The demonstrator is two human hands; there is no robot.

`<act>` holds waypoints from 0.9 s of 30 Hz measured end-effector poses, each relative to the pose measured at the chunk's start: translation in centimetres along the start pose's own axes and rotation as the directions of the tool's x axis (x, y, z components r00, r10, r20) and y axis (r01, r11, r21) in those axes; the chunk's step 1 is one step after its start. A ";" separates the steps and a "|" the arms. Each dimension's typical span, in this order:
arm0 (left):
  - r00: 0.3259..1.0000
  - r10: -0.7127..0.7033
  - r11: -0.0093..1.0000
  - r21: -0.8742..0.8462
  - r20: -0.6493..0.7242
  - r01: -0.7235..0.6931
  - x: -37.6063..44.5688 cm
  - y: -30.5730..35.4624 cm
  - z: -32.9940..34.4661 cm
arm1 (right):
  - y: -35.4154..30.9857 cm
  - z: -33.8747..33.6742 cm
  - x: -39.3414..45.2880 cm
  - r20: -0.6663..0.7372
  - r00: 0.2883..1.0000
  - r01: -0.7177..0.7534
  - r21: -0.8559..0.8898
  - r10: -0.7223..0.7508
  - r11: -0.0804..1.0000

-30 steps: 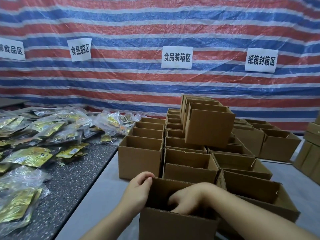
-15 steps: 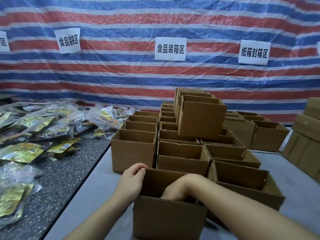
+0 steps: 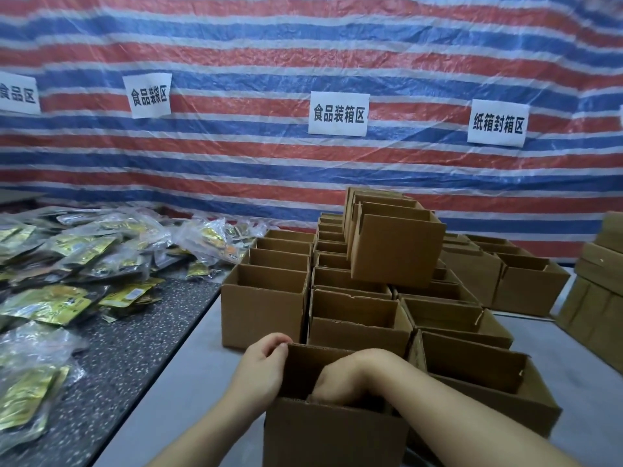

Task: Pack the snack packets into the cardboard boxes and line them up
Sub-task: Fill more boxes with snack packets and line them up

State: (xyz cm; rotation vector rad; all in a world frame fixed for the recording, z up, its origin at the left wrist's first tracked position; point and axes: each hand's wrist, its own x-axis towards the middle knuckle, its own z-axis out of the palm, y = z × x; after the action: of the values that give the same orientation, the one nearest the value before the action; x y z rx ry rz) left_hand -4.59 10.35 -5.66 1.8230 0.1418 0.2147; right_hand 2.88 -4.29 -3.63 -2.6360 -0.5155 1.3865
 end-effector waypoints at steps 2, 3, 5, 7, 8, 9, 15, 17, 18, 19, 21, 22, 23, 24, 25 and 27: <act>1.000 0.006 1.000 0.014 -0.005 -0.006 -0.1 -0.1 0.1 | -0.6 0.7 1.1 0.001 0.999 0.043 -0.045 -0.043 0.998; 1.000 0.014 1.000 0.025 -0.005 -0.013 -0.1 0.0 0.1 | -0.9 1.2 1.4 0.000 0.998 0.058 -0.085 -0.058 0.995; 1.000 0.030 0.999 0.033 0.001 -0.030 -0.1 -0.1 0.1 | -1.4 1.8 1.5 -0.004 0.998 0.069 -0.117 -0.070 0.991; 0.999 0.033 0.999 0.039 0.005 -0.033 -0.2 0.0 0.0 | -1.6 1.9 0.3 -0.030 0.998 0.062 -0.062 -0.064 0.996; 0.999 0.033 0.999 0.035 0.004 -0.033 -0.3 0.0 -0.1 | -1.6 1.8 -0.5 -0.071 0.997 0.044 0.015 -0.043 0.999; 0.999 0.035 0.999 0.025 0.005 -0.035 -0.3 0.0 -0.3 | -1.4 1.7 -1.4 -0.124 0.992 0.036 0.099 -0.023 0.994; 0.995 0.011 1.000 -0.011 0.100 -0.010 -0.1 0.4 -1.5 | -0.1 0.3 -8.3 -0.383 0.912 0.227 0.180 -0.144 0.957; 0.998 0.065 0.997 -0.036 -0.015 -0.065 1.1 1.0 -2.8 | -0.2 -0.6 -10.0 -0.498 0.840 0.363 0.219 -0.216 0.906; 0.991 0.093 0.995 -0.037 -0.091 -0.097 2.1 1.2 -3.8 | -0.4 -1.2 -10.5 -0.547 0.804 0.416 0.234 -0.235 0.879; 0.980 0.119 0.992 -0.023 -0.161 -0.124 3.4 1.4 -5.0 | -0.8 -2.0 -10.7 -0.595 0.766 0.449 0.221 -0.245 0.866; 0.952 0.161 0.987 0.057 -0.261 -0.151 6.9 1.5 -7.6 | -1.7 -3.7 -10.6 -0.692 0.673 0.463 0.120 -0.260 0.878; 0.940 0.170 0.983 0.113 -0.297 -0.143 8.9 1.2 -9.0 | -2.2 -4.8 -10.1 -0.733 0.624 0.456 0.060 -0.271 0.888; 0.930 0.175 0.976 0.180 -0.322 -0.121 11.0 0.9 -10.2 | -2.6 -5.8 -9.6 -0.771 0.574 0.446 0.012 -0.276 0.895; 0.926 0.175 0.962 0.258 -0.335 -0.089 13.3 0.2 -11.2 | -2.9 -7.0 -8.8 -0.806 0.525 0.439 -0.017 -0.273 0.898; 0.926 0.170 0.941 0.335 -0.337 -0.051 15.7 -0.6 -12.1 | -3.2 -8.2 -7.9 -0.837 0.478 0.441 -0.034 -0.267 0.897; 0.935 0.156 0.883 0.470 -0.319 0.013 20.5 -2.5 -13.5 | -3.8 -11.3 -6.0 -0.888 0.395 0.467 -0.026 -0.235 0.884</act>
State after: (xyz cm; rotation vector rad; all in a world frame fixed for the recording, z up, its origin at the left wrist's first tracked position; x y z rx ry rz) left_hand 12.42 27.99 -3.20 2.2596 0.4045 0.6032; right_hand 8.04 -2.21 8.45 -2.3764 -0.6353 -0.1461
